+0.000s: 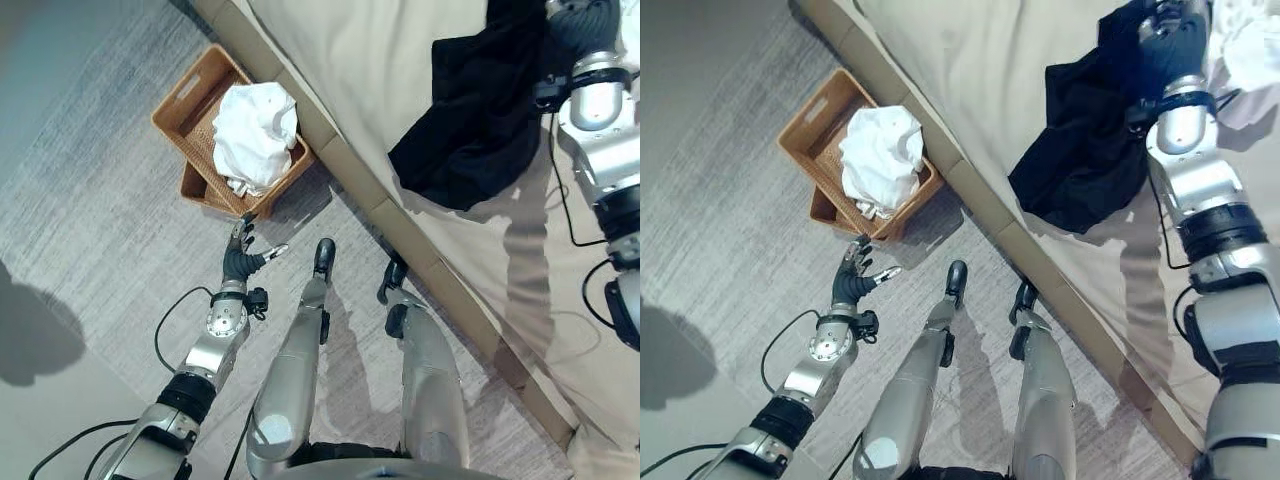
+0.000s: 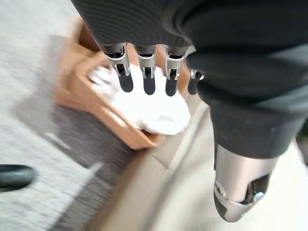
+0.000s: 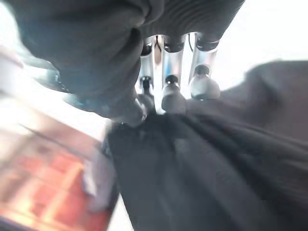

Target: Pick up clothes into the bucket

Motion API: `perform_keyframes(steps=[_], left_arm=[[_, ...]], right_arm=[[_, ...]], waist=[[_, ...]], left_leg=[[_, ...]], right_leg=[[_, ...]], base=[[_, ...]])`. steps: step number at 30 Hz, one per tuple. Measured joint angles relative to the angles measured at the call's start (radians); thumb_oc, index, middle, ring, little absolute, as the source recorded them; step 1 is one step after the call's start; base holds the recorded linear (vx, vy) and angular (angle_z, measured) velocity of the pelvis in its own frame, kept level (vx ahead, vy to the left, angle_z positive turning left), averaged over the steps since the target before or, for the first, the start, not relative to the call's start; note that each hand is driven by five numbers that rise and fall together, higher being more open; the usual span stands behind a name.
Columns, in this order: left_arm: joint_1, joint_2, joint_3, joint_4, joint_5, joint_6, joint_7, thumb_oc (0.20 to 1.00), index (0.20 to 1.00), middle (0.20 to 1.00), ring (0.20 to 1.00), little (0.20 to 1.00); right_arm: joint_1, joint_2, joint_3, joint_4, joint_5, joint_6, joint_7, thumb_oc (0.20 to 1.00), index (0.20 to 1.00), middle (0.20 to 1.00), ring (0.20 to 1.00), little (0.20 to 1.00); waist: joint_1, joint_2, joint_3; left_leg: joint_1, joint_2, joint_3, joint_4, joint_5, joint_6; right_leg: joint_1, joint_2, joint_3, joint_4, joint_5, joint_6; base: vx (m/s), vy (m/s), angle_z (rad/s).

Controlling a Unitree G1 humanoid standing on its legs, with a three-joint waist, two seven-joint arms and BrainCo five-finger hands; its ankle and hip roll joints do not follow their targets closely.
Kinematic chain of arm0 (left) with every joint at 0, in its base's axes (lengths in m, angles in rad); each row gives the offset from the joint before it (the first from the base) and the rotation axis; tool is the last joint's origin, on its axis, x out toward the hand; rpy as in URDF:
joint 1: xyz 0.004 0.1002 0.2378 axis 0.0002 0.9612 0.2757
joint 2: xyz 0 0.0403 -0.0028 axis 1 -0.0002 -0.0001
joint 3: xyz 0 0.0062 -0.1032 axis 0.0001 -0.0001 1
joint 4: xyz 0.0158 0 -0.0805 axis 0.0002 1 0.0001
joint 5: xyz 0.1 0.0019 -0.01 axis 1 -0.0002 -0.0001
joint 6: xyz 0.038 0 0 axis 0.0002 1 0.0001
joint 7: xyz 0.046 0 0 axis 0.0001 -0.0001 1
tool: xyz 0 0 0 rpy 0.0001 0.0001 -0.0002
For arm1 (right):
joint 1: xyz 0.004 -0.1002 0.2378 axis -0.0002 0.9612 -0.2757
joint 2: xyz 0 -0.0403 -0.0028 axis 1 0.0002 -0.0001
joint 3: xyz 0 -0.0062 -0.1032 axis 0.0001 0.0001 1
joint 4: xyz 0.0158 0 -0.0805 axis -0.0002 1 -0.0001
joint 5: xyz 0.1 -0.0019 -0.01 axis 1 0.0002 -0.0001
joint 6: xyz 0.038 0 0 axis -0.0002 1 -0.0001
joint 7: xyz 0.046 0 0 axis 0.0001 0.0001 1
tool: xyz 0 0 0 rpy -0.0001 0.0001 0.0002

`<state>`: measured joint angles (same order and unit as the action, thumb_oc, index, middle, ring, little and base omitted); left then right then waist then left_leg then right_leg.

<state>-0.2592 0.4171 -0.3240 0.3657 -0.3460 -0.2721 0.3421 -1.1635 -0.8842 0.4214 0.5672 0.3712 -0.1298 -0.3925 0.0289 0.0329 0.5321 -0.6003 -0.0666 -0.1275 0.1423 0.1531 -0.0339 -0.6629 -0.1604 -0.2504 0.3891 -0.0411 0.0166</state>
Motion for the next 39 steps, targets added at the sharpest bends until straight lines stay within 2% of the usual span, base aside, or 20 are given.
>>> perform_keyframes(steps=[2, 9, 15, 20, 23, 24, 25, 28, 33, 34, 35, 38, 39], left_arm=[[-0.008, 0.021, 0.001, 0.001, 0.001, 0.001, -0.003, 1.000, 1.000, 1.000, 1.000, 1.000], [-0.001, 0.074, 0.027, -0.120, -0.004, -0.007, -0.054, 1.000, 1.000, 1.000, 1.000, 1.000], [-0.027, 0.190, 0.022, -0.279, -0.021, 0.011, -0.140, 1.000, 1.000, 1.000, 1.000, 1.000], [-0.148, 0.210, -0.022, -0.303, -0.022, 0.043, -0.177, 1.000, 1.000, 1.000, 1.000, 1.000], [-0.203, 0.205, -0.056, -0.295, -0.017, 0.050, -0.179, 1.000, 1.000, 1.000, 1.000, 1.000], [-0.229, 0.182, -0.061, -0.273, -0.011, 0.051, -0.175, 1.000, 1.000, 1.000, 1.000, 1.000], [-0.235, 0.171, -0.061, -0.260, -0.001, 0.052, -0.173, 1.000, 1.000, 1.000, 1.000, 1.000], [-0.196, 0.155, -0.064, -0.238, 0.018, 0.066, -0.170, 1.000, 1.000, 1.000, 1.000, 1.000], [-0.080, 0.147, -0.045, -0.227, 0.019, 0.088, -0.162, 1.000, 1.000, 1.000, 1.000, 1.000], [-0.035, 0.136, -0.036, -0.219, 0.020, 0.088, -0.160, 1.000, 1.000, 1.000, 1.000, 1.000], [0.007, 0.115, -0.022, -0.213, 0.027, 0.091, -0.158, 1.000, 1.000, 1.000, 1.000, 1.000], [0.085, 0.068, -0.008, -0.171, 0.033, 0.091, -0.151, 1.000, 1.000, 1.000, 1.000, 1.000], [0.104, 0.043, 0.002, -0.122, 0.041, 0.092, -0.149, 1.000, 1.000, 1.000, 1.000, 1.000]], right_arm=[[0.007, 0.002, -0.022, -0.030, 0.003, -0.018, -0.010, 0.200, 0.200, 0.200, 0.200, 0.200], [0.011, -0.041, -0.057, -0.147, 0.004, -0.047, -0.013, 0.200, 0.200, 0.200, 0.200, 0.200], [0.008, -0.073, -0.061, -0.248, 0.014, -0.052, 0.020, 0.200, 0.200, 0.200, 0.200, 0.200], [0.006, -0.109, -0.029, -0.292, 0.060, -0.048, 0.094, 0.200, 0.200, 0.200, 0.200, 0.200], [0.004, -0.114, 0.025, -0.327, 0.064, -0.045, 0.138, 0.200, 0.200, 0.200, 0.200, 0.200], [-0.005, -0.115, 0.063, -0.326, 0.065, -0.039, 0.162, 0.840, 0.840, 0.840, 0.840, 0.840], [-0.015, -0.118, 0.100, -0.322, 0.065, -0.031, 0.180, 1.000, 1.000, 1.000, 1.000, 1.000], [-0.032, -0.125, 0.224, -0.295, 0.063, 0.007, 0.235, 1.000, 1.000, 1.000, 1.000, 1.000], [0.009, -0.105, 0.218, -0.224, 0.045, 0.053, 0.253, 1.000, 1.000, 1.000, 1.000, 1.000], [0.074, -0.068, 0.165, -0.204, 0.019, 0.046, 0.248, 1.000, 1.000, 1.000, 1.000, 1.000], [0.161, 0.000, 0.048, -0.181, 0.001, 0.040, 0.221, 1.000, 1.000, 1.000, 1.000, 1.000], [0.341, 0.118, -0.117, -0.139, -0.005, 0.025, 0.165, 1.000, 1.000, 1.000, 1.000, 1.000], [0.420, 0.235, -0.237, -0.092, 0.018, -0.004, 0.135, 1.000, 1.000, 1.000, 1.000, 1.000]], waist=[[0.004, -0.022, 0.000], [-0.029, -0.070, -0.009], [-0.041, -0.077, -0.024], [-0.064, -0.079, -0.059], [-0.082, -0.080, -0.132], [-0.076, -0.081, -0.145], [-0.079, -0.083, -0.150], [-0.085, -0.087, -0.210], [-0.081, -0.086, -0.216], [-0.073, -0.084, -0.218], [-0.067, -0.085, -0.220], [-0.045, -0.071, -0.220], [-0.040, -0.068, -0.219]], left_leg=[[0.053, 0.010, 0.028, -0.013, -0.009, 0.008], [0.248, 0.038, 0.094, -0.059, -0.031, 0.014], [0.338, 0.053, 0.126, -0.089, -0.038, 0.004], [0.412, 0.061, 0.129, -0.103, -0.044, -0.001], [0.422, 0.065, 0.140, -0.118, -0.051, -0.005], [0.444, 0.067, 0.149, -0.123, -0.051, -0.005], [0.463, 0.068, 0.154, -0.124, -0.054, -0.008], [0.490, 0.080, 0.180, -0.132, -0.068, -0.020], [0.499, 0.090, 0.179, -0.134, -0.071, -0.023], [0.498, 0.093, 0.179, -0.132, -0.071, -0.024], [0.496, 0.094, 0.175, -0.125, -0.075, -0.029], [0.453, 0.093, 0.154, -0.113, -0.076, -0.030], [0.436, 0.092, 0.141, -0.110, -0.076, -0.029]], right_leg=[[0.044, 0.014, 0.028, -0.026, 0.014, 0.011], [0.235, 0.051, 0.079, -0.137, 0.050, 0.026], [0.325, 0.074, 0.103, -0.192, 0.075, 0.023], [0.412, 0.087, 0.104, -0.238, 0.085, 0.014], [0.418, 0.093, 0.111, -0.258, 0.087, 0.012], [0.440, 0.096, 0.114, -0.268, 0.090, 0.014], [0.458, 0.099, 0.123, -0.276, 0.091, 0.015], [0.488, 0.112, 0.141, -0.312, 0.094, 0.018], [0.502, 0.124, 0.144, -0.324, 0.096, 0.017], [0.501, 0.126, 0.141, -0.321, 0.092, 0.019], [0.503, 0.126, 0.135, -0.320, 0.089, 0.015], [0.467, 0.123, 0.121, -0.303, 0.081, 0.008], [0.453, 0.121, 0.109, -0.297, 0.081, 0.006]], base=[[-0.01, 0.039, -0.38], [0.03, 0.021, -0.30], [0.07, 0.015, -0.18], [0.07, 0.013, -0.03], [0.07, -0.005, -0.13], [0.05, -0.004, -0.16], [0.05, -0.004, -0.21], [0.00, -0.008, -0.26], [-0.02, 0.003, -0.03], [-0.05, 0.001, 0.05], [-0.04, -0.005, 0.12], [-0.05, 0.000, 0.21], [-0.04, 0.002, 0.24]])
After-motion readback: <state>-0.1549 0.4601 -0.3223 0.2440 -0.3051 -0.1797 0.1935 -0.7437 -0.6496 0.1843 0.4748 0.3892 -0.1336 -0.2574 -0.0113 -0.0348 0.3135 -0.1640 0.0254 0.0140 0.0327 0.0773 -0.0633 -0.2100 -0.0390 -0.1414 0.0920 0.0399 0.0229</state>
